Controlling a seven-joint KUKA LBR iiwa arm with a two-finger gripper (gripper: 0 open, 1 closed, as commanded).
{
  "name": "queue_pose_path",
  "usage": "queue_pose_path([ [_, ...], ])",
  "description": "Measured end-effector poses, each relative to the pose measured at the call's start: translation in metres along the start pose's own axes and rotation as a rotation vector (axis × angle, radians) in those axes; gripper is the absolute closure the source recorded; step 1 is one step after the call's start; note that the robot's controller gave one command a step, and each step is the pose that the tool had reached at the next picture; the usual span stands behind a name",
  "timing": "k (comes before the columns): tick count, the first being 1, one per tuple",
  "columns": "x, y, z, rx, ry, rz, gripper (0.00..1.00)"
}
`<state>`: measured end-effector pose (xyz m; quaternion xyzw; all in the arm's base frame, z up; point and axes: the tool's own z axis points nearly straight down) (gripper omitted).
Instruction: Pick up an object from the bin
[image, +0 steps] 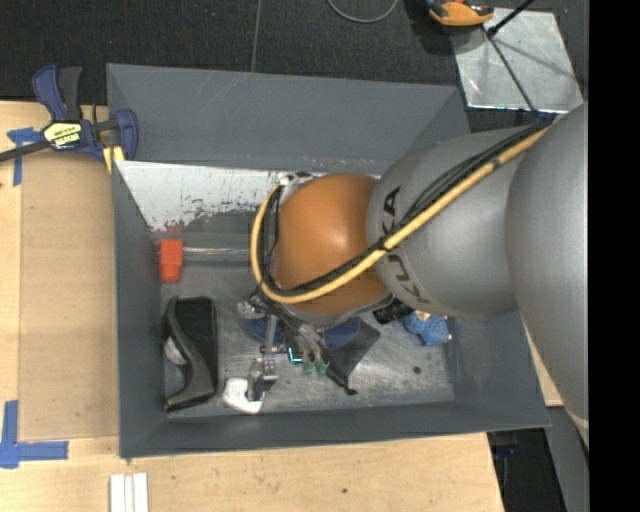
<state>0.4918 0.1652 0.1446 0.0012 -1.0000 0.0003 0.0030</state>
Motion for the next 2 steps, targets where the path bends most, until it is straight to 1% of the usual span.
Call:
queue_pose_path([
  [1, -0.0081, 0.0431, 0.0295, -0.011, -0.043, -0.302, 0.00],
  [2, -0.0082, 0.0490, 0.0217, 0.011, -0.041, -0.860, 0.00],
])
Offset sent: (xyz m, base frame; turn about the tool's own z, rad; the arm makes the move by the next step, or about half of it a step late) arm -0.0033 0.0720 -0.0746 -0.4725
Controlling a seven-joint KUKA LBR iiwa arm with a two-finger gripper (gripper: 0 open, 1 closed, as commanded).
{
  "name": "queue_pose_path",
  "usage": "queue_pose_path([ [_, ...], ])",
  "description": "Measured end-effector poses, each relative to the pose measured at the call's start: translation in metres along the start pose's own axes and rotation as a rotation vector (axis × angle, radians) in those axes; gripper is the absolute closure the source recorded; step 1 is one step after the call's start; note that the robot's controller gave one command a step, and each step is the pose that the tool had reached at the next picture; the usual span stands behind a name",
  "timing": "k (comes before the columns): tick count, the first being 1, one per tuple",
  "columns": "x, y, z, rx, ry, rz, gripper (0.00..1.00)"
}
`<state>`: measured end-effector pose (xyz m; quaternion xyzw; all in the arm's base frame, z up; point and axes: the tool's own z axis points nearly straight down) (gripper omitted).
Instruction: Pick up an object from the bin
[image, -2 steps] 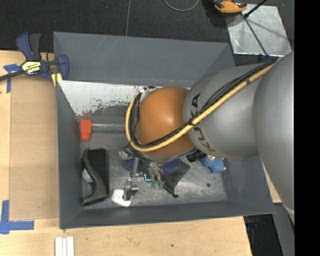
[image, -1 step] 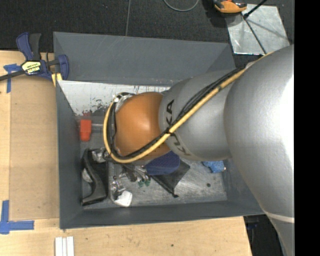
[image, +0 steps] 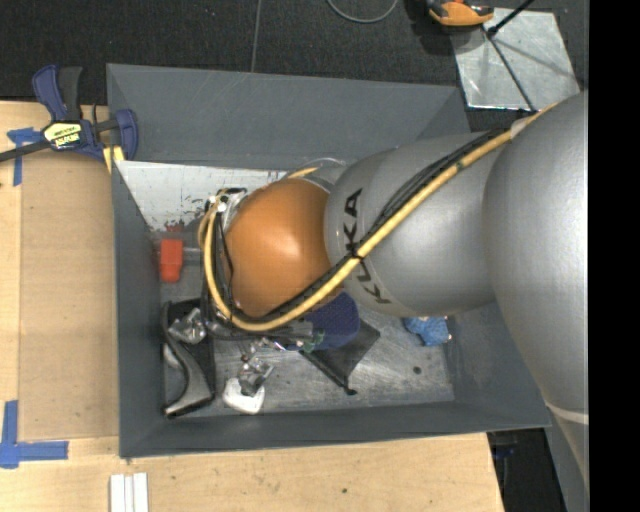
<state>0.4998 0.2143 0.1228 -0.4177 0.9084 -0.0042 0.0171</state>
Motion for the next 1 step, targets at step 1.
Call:
queue_pose_path([
  [1, -0.0263, 0.0115, -0.0102, -0.029, 0.015, -0.649, 0.00],
])
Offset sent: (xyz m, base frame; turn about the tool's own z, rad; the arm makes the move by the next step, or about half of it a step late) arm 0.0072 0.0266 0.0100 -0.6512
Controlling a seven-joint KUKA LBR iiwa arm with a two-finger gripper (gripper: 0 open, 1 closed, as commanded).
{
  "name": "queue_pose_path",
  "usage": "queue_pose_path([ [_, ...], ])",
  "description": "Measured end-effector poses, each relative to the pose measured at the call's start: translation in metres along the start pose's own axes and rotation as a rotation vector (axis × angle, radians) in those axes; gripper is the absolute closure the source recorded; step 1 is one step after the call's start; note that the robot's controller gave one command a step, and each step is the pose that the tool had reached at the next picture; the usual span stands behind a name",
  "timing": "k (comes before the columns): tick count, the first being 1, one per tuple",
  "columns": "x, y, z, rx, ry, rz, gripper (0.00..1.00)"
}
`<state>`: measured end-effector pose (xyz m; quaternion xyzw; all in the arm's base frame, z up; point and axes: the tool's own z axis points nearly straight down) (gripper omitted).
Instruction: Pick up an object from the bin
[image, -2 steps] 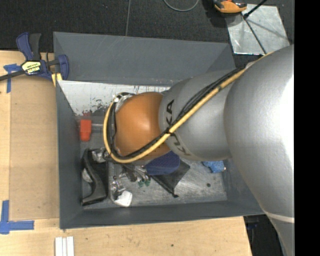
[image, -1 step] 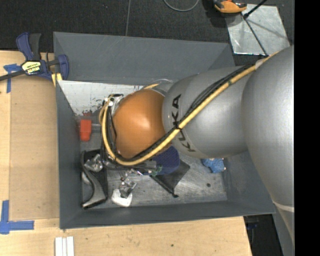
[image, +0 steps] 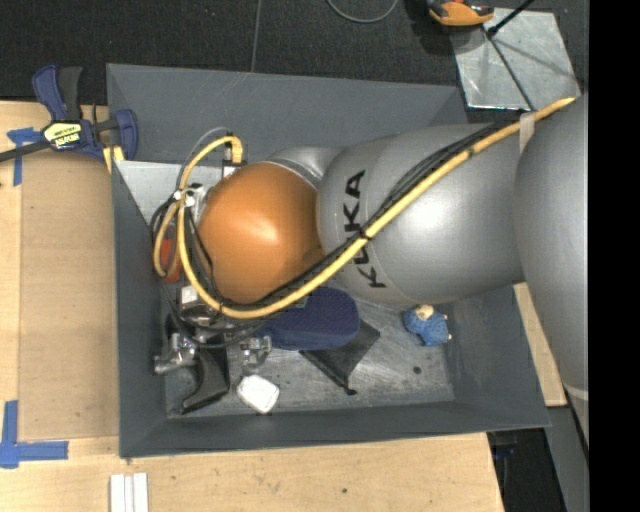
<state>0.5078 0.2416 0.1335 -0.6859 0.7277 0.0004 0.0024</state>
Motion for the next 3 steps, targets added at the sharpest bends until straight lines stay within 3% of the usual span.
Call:
queue_pose_path([
  [1, 0.004, -0.006, 0.061, -0.001, 0.001, -0.428, 0.00],
  [2, 0.019, -0.046, 0.061, -0.002, -0.002, 0.205, 0.00],
  [3, 0.018, -0.047, 0.059, 0.000, -0.004, 0.205, 1.00],
])
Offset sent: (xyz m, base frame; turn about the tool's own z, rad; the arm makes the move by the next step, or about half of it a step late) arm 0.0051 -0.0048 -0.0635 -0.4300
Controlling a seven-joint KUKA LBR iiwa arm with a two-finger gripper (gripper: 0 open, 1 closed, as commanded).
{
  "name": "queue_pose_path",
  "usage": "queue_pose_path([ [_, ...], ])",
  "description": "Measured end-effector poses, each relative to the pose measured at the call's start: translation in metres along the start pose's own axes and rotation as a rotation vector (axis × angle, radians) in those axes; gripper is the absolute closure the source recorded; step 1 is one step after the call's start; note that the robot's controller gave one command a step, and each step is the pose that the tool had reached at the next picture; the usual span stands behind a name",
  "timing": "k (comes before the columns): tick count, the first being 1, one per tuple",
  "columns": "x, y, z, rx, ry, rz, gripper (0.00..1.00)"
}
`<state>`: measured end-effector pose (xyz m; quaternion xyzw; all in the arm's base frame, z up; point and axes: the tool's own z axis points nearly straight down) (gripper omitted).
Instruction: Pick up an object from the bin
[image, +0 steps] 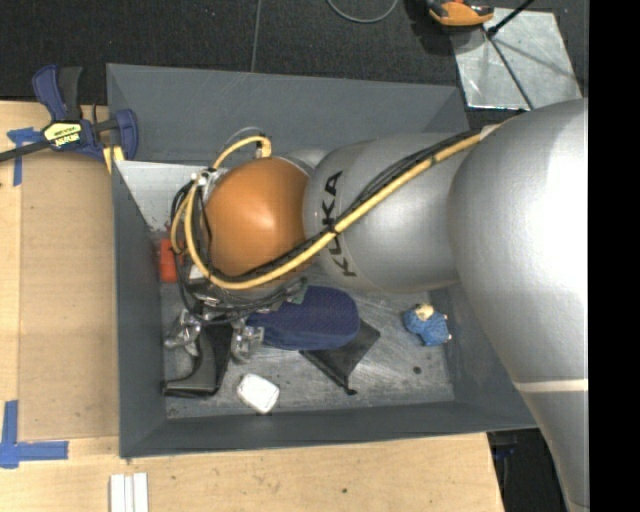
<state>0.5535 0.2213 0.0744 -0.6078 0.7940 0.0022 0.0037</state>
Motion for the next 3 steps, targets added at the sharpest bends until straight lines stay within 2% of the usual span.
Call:
queue_pose_path([
  [1, 0.000, 0.000, -0.003, -0.001, 0.004, 0.002, 1.00],
  [2, -0.001, -0.001, -0.099, 0.003, 0.005, 0.005, 1.00],
  [3, -0.001, 0.000, -0.112, -0.002, 0.008, 0.007, 1.00],
])
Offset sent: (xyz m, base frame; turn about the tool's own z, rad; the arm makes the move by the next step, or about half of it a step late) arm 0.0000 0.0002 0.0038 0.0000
